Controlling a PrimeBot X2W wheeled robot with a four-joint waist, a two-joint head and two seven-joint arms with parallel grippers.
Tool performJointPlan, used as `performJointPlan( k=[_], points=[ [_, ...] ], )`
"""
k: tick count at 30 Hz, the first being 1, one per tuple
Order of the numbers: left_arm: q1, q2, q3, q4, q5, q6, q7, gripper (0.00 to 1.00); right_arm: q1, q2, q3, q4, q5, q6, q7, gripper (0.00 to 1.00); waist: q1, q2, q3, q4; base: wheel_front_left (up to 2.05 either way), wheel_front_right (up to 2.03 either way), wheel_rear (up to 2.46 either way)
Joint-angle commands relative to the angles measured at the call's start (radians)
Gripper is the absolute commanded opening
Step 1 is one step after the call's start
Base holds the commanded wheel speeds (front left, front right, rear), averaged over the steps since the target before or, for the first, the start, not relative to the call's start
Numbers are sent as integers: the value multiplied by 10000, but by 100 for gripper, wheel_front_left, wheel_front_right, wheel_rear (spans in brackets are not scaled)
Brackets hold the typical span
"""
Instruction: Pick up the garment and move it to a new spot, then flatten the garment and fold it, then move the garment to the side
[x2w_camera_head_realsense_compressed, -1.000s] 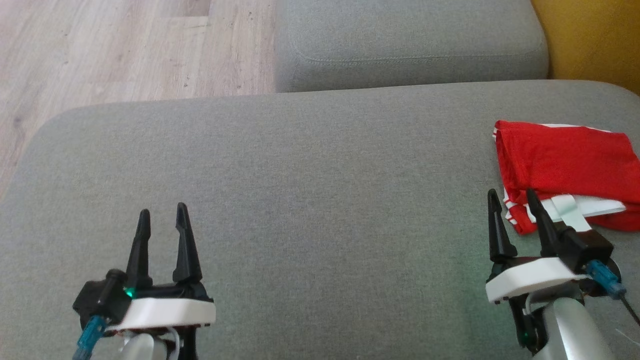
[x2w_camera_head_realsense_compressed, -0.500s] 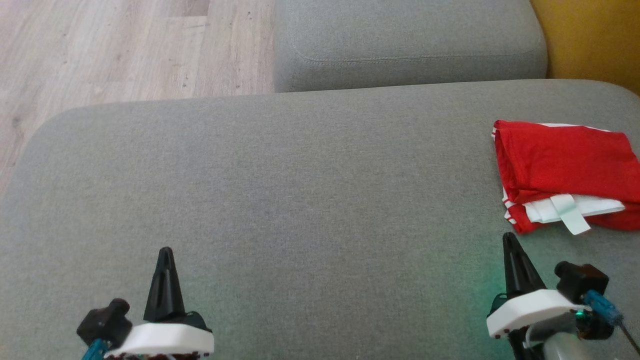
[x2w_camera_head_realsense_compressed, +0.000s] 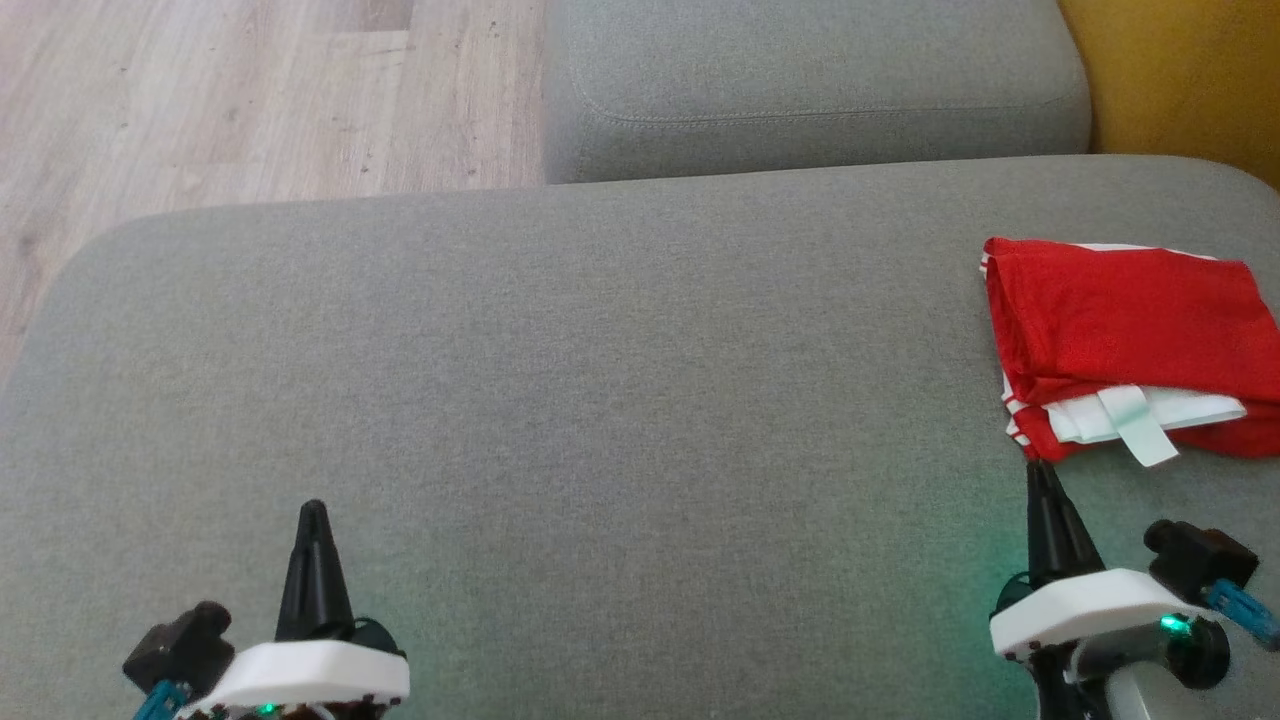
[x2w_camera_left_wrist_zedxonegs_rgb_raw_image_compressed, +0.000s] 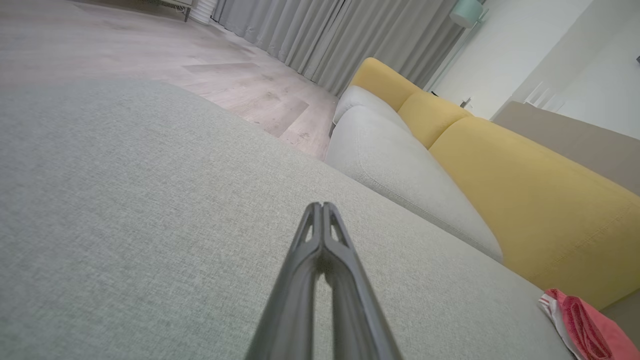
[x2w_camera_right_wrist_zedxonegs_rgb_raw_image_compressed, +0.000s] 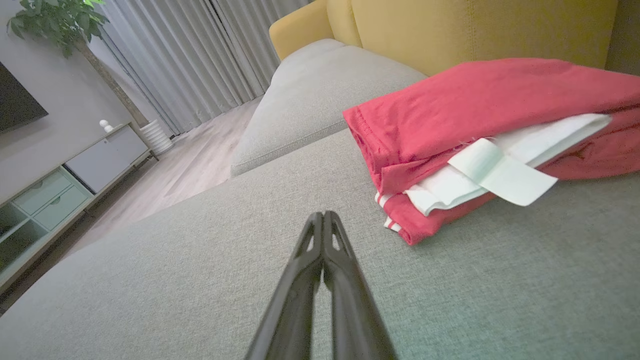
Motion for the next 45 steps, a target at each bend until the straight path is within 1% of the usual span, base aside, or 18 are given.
performJointPlan(
  k=[1, 25, 45],
  points=[
    [-517, 18, 179, -361, -248, -41, 65, 0, -490, -23, -38, -407, 327, -1, 91, 0, 0, 0, 3, -5, 0, 0, 0],
    [-662, 33, 573, -398, -2462, -168, 743, 0, -502, -30, -243, -770, 3021, -3, 717, 0, 0, 0, 46, -82, 0, 0, 0],
    [-796, 46, 934, -431, -4486, -284, 1364, 0, -514, -37, -431, -1099, 5484, -4, 1291, 0, 0, 0, 85, -153, 0, 0, 0]
  ],
)
